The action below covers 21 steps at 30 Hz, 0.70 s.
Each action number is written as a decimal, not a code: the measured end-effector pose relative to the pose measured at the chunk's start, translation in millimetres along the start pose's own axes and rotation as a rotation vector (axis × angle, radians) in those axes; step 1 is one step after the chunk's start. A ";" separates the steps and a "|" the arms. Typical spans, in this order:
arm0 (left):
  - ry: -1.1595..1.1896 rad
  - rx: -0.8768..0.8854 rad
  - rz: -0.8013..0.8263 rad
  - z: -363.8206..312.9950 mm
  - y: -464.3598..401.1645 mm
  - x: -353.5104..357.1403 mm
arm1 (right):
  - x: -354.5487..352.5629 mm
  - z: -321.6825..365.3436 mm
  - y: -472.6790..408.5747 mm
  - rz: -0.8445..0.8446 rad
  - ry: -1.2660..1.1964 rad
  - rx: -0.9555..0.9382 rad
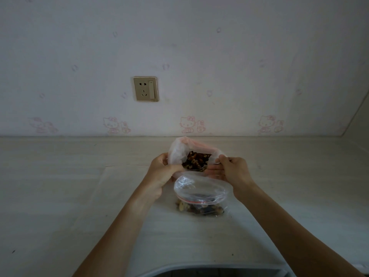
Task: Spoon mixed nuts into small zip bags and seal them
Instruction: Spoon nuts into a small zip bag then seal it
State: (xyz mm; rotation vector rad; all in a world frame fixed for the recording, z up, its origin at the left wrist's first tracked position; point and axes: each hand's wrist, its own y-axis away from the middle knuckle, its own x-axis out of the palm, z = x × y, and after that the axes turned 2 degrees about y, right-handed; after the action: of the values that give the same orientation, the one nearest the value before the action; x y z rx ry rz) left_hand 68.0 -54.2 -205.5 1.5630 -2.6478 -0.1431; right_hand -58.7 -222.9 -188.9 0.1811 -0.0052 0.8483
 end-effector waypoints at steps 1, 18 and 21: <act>-0.002 0.003 -0.003 0.7 -0.3 0.3 | 0.5 -1.3 0.3 -0.003 0.030 -0.019; -0.071 0.106 -0.173 9.2 -3.4 -0.3 | -15.8 -9.0 3.7 0.066 -0.017 -0.057; -0.141 0.134 -0.175 7.0 -0.8 -2.2 | -17.4 -2.9 7.0 0.066 -0.010 -0.063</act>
State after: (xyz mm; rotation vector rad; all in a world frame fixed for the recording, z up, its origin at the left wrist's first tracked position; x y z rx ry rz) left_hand 69.0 -52.3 -212.6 1.8935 -2.6708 -0.0884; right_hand -75.6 -230.9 -192.0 0.1261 -0.0477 0.9120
